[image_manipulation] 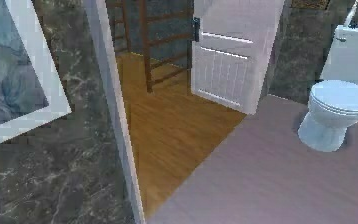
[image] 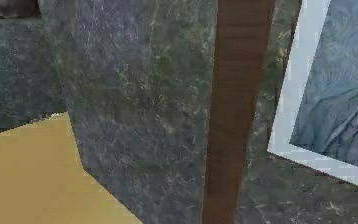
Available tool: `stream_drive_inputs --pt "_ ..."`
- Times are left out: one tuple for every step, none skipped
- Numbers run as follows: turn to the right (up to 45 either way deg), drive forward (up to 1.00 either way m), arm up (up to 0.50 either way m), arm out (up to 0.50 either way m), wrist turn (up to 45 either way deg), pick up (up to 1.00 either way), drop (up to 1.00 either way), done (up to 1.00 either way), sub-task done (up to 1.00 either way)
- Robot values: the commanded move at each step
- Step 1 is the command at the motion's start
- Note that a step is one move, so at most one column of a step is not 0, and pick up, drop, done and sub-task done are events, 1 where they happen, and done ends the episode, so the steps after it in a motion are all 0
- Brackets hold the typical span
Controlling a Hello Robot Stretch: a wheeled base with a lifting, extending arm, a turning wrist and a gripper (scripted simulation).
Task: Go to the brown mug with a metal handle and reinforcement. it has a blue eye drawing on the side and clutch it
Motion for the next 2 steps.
stream_drive_inputs --pt "-39.0 0.0 0.0 0.0 0.0 0.0 0.0 0.0 0.0" --pt "0.0 0.05 0.0 0.0 0.0 0.0 0.0 0.0 0.0"
